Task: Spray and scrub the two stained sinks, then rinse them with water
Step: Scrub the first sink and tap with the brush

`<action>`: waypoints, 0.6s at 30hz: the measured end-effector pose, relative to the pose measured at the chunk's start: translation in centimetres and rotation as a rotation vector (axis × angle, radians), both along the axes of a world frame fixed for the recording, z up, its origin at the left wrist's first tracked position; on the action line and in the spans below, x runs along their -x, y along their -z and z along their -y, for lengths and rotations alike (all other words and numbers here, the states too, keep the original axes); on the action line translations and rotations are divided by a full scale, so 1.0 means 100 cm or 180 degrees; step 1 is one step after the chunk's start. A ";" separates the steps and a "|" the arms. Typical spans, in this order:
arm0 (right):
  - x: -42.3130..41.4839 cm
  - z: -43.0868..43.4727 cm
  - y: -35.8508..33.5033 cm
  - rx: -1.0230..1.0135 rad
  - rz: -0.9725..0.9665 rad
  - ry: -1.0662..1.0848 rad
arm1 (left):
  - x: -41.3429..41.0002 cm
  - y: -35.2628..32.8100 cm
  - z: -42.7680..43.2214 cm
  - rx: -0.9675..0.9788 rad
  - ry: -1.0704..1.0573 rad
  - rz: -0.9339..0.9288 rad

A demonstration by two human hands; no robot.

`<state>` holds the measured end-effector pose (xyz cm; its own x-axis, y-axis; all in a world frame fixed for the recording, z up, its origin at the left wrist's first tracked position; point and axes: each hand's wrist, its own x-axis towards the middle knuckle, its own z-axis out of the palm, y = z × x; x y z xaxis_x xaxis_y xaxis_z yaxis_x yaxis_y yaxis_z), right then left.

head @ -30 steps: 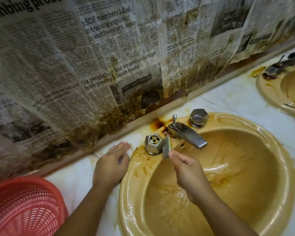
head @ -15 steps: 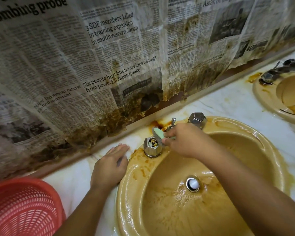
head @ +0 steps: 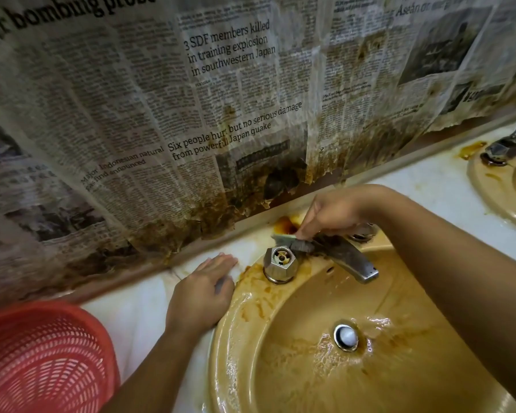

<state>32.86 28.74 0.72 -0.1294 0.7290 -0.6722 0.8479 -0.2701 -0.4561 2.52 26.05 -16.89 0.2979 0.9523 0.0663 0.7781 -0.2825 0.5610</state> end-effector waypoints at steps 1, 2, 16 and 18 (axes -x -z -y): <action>-0.001 -0.002 -0.003 0.0051 -0.0128 -0.0066 | 0.000 0.000 0.000 -0.0011 -0.0004 -0.0013; 0.002 -0.006 -0.007 0.0096 -0.0210 -0.0156 | 0.000 -0.001 0.001 -0.0015 -0.0010 -0.0016; 0.058 -0.006 -0.014 -0.0734 0.0835 -0.0957 | -0.002 -0.009 0.004 -0.0043 -0.0030 0.0058; 0.066 0.010 -0.011 -0.0946 0.0901 -0.1005 | -0.002 -0.011 0.005 -0.0036 -0.0036 0.0051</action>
<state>26.24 27.74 1.87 -0.2170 0.8486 -0.4824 0.9685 0.1253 -0.2152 2.77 25.51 -15.75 0.2860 0.9548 0.0817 0.7722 -0.2801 0.5703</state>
